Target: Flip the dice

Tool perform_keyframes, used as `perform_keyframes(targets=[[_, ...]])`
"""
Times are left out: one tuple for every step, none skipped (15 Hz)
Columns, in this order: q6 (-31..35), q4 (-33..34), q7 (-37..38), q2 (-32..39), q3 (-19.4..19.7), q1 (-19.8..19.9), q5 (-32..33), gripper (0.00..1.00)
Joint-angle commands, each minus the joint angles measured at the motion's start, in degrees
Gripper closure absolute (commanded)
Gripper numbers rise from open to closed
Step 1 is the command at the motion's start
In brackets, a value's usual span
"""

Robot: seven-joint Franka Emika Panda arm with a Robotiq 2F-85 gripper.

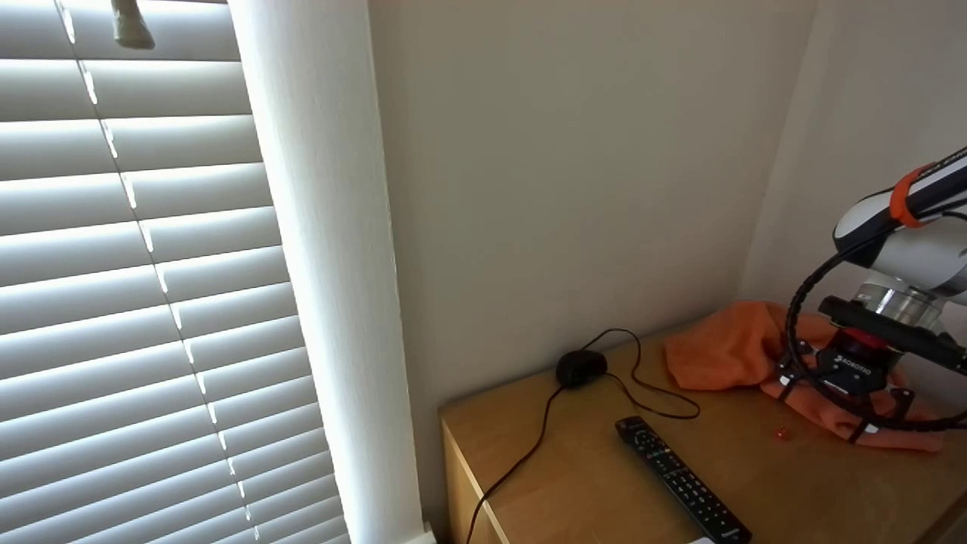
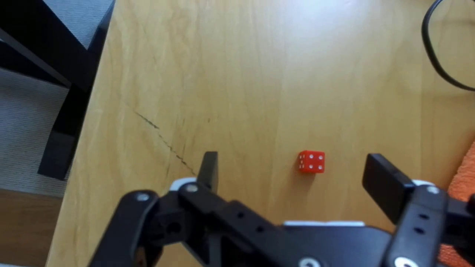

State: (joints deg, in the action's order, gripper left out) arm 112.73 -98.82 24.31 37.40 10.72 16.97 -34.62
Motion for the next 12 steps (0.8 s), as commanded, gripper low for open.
perform_keyframes(targets=[[-3.03, 4.66, 2.34, 4.34, -0.82, 1.52, -2.79, 0.0], [-2.88, 5.2, 2.62, 5.12, -0.8, 1.53, -3.17, 0.0], [-3.02, 5.9, 2.98, 5.82, -0.78, 1.58, -3.47, 0.0], [-3.08, 6.42, 3.27, 6.39, -0.77, 1.6, -3.79, 0.16], [-3.11, 6.93, 3.46, 6.94, -0.82, 1.67, -4.15, 0.23], [-3.25, 7.47, 3.68, 7.48, -0.88, 1.73, -4.45, 0.18], [-3.4, 7.9, 3.86, 7.88, -0.93, 1.8, -4.78, 0.12], [-3.68, 8.46, 3.94, 8.35, -0.97, 1.87, -5.07, 0.07], [-3.84, 8.75, 3.94, 8.57, -1.11, 2.0, -5.74, 0.07], [-3.96, 9.14, 3.98, 8.91, -1.16, 2.06, -6.29, 0.17], [-4.18, 9.59, 4.05, 9.22, -1.19, 2.12, -6.7, 0.28], [-4.34, 9.93, 4.12, 9.47, -1.21, 2.16, -7.05, 0.36]])
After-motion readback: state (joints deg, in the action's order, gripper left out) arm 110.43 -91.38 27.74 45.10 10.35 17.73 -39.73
